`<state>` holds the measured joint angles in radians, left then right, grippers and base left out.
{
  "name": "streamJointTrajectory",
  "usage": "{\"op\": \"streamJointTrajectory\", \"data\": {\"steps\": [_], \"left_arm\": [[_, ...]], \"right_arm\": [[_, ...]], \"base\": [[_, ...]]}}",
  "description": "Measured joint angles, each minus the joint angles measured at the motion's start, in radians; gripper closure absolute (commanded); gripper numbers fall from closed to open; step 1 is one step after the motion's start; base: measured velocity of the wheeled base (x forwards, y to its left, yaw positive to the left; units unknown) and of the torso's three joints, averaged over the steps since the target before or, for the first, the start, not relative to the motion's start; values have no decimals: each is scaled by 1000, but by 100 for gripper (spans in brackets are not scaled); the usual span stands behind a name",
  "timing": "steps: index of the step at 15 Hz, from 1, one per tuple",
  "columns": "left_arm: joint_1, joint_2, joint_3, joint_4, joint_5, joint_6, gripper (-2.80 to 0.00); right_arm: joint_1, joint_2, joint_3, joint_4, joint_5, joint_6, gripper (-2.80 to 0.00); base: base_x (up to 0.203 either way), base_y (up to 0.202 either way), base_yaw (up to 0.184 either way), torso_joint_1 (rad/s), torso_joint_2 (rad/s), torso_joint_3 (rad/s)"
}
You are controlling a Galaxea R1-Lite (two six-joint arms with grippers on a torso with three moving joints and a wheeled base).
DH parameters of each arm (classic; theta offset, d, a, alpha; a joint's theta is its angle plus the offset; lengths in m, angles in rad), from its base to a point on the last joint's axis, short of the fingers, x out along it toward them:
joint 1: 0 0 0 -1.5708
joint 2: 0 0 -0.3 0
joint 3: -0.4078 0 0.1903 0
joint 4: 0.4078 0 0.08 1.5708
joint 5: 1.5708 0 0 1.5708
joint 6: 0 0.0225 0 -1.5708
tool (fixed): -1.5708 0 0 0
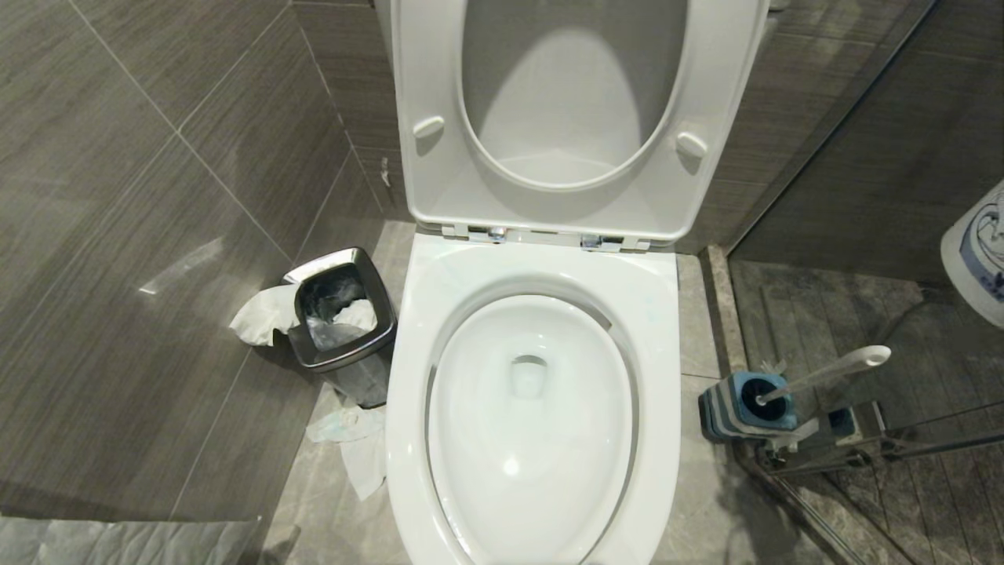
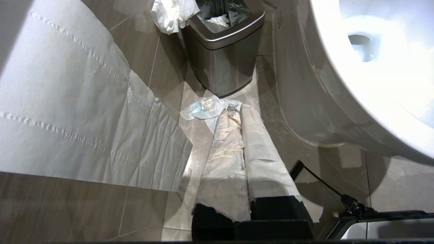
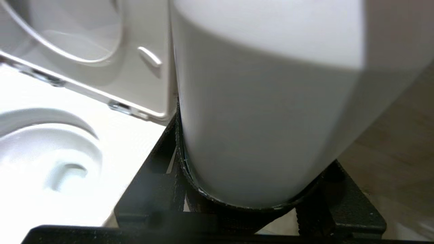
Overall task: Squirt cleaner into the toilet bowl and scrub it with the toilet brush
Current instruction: Pour in the cleaning agent
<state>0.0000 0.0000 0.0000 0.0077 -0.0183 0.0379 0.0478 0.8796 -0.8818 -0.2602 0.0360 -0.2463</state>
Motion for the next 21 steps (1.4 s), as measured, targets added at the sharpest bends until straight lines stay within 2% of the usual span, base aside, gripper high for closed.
{"op": "streamJointTrajectory", "data": {"steps": [4,6,9,12,14,18,21], "left_arm": [[0,0,0,0,0,0,0],[0,0,0,0,0,1,0],[0,0,0,0,1,0,0],[0,0,0,0,0,0,0],[0,0,0,0,1,0,0],[0,0,0,0,1,0,0],[0,0,0,0,1,0,0]], "right_arm": [[94,97,-55,-7,-9,-1,0],[164,146,-70,-16,-47,-11,0],[330,201,-73,-37,-160,-42,0],[503,263,-77,-95,-328,-70,0],[541,297,-81,-106,-385,-93,0],[554,338,-85,-106,-409,-99,0],[555,361,-86,-106,-427,-150,0]], "base": [[0,0,0,0,0,0],[0,0,0,0,0,0],[0,0,0,0,0,0],[0,0,0,0,0,0],[0,0,0,0,0,0],[0,0,0,0,0,0],[0,0,0,0,0,0]]}}
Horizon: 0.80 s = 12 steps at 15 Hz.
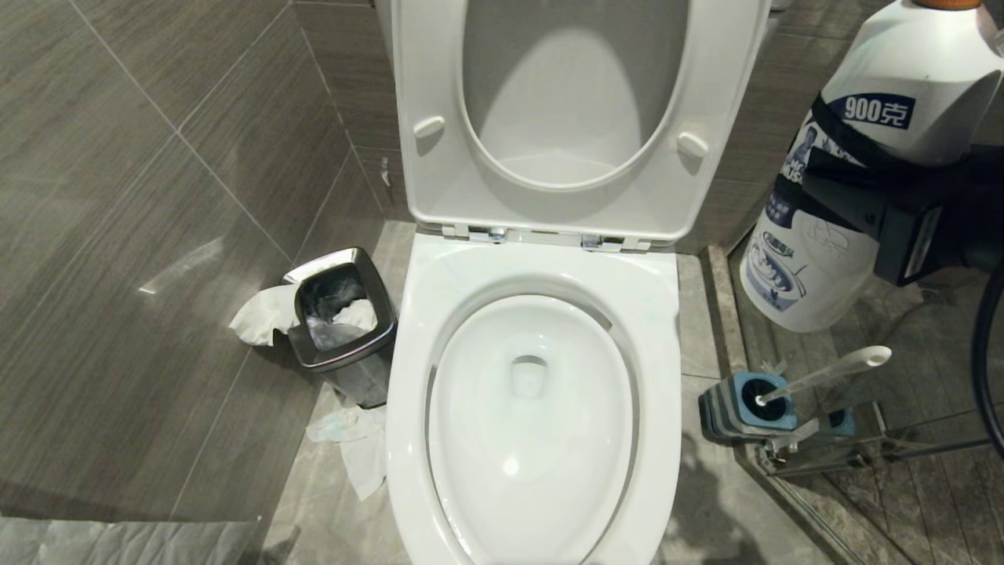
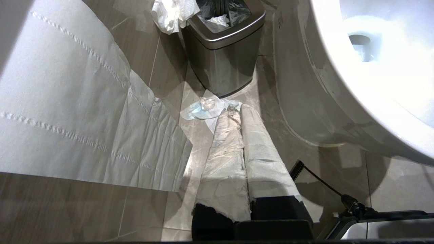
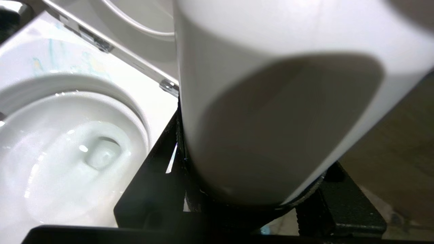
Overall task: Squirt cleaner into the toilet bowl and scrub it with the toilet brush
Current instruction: Pour in the cleaning agent
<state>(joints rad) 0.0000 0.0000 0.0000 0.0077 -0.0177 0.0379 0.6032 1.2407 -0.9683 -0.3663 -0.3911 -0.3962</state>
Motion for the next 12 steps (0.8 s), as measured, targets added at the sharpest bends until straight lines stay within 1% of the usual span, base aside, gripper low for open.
{"op": "streamJointTrajectory", "data": {"steps": [2,6,12], "left_arm": [[0,0,0,0,0,0,0],[0,0,0,0,0,0,0],[0,0,0,0,0,0,0]], "right_arm": [[0,12,0,-1,-5,-60,0],[0,32,-8,-1,-14,-243,0],[1,73,-64,-1,-14,-461,0]], "base": [[0,0,0,0,0,0],[0,0,0,0,0,0],[0,0,0,0,0,0]]}}
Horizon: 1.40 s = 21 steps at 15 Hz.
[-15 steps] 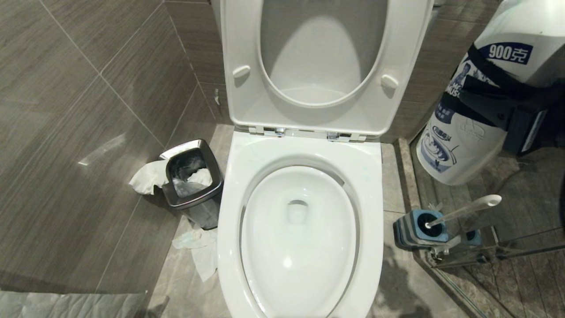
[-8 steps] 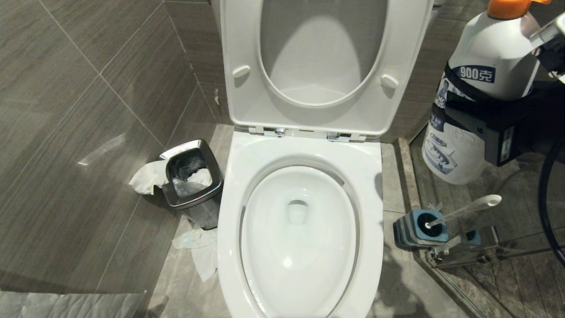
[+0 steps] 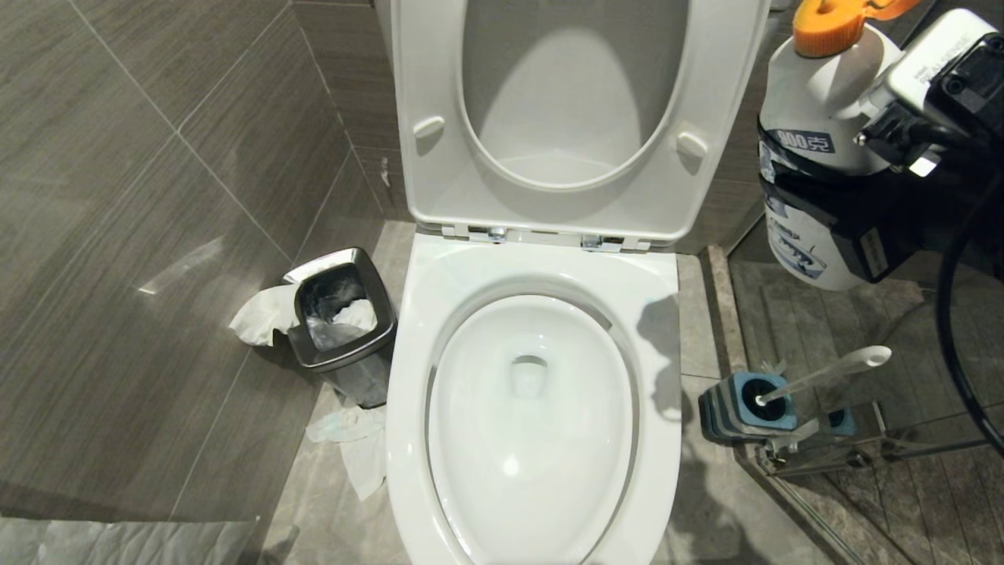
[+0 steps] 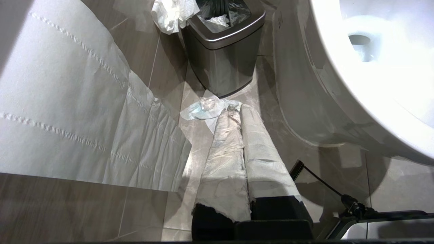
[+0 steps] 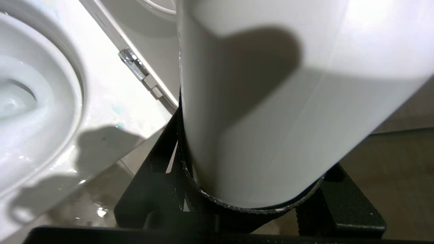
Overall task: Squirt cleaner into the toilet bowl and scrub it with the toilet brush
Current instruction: Pour in the cleaning agent
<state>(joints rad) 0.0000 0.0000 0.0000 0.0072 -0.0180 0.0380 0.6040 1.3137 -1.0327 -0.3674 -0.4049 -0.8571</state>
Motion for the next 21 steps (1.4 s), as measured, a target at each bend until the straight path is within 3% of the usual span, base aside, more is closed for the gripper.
{"op": "streamJointTrajectory", "data": {"steps": [13,17,21], "left_arm": [[0,0,0,0,0,0,0],[0,0,0,0,0,0,0],[0,0,0,0,0,0,0]], "right_arm": [[6,20,-11,0,-5,-434,0],[10,35,-23,-5,-63,-548,0],[69,69,-31,-84,-136,-658,0]], "base": [[0,0,0,0,0,0],[0,0,0,0,0,0],[0,0,0,0,0,0]]}}
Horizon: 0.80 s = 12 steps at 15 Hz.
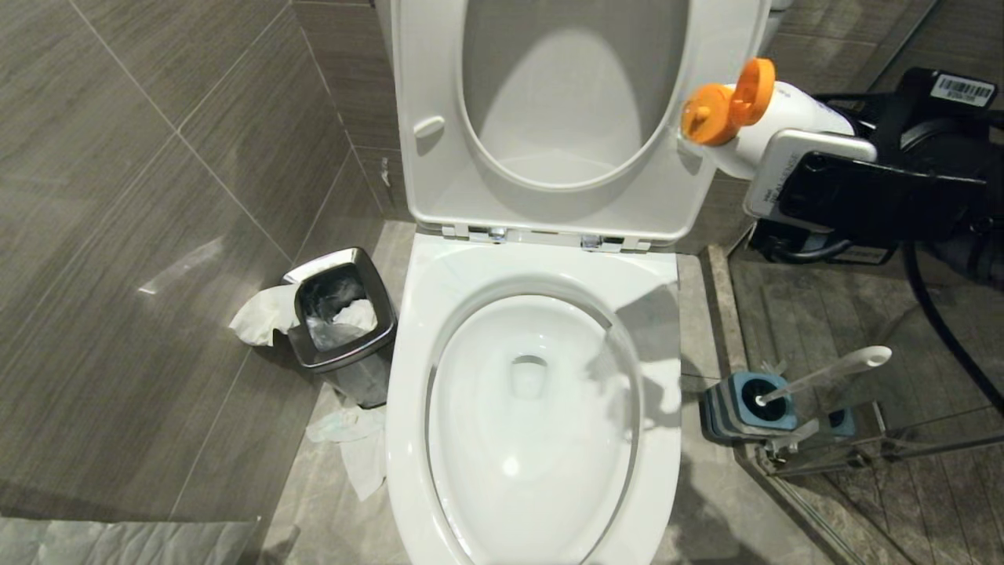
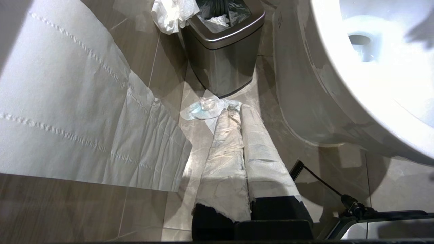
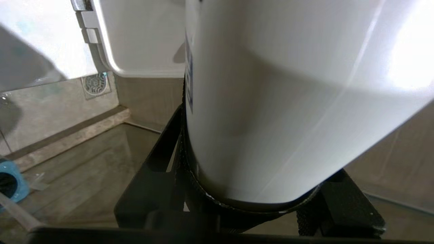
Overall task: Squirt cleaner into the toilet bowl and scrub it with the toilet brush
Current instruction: Pour in the cleaning agent
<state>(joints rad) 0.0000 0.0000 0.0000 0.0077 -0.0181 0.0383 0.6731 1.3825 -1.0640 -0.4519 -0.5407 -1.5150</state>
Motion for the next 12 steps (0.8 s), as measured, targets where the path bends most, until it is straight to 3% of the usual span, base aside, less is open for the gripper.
{"op": "streamJointTrajectory", "data": {"steps": [4,8,12], "left_arm": [[0,0,0,0,0,0,0],[0,0,0,0,0,0,0],[0,0,0,0,0,0,0]], "right_arm": [[67,25,4,-14,-106,-142,0],[76,52,13,-37,-109,-256,0],[78,91,24,-158,-109,-401,0]], "base": [[0,0,0,0,0,0],[0,0,0,0,0,0],[0,0,0,0,0,0]]}}
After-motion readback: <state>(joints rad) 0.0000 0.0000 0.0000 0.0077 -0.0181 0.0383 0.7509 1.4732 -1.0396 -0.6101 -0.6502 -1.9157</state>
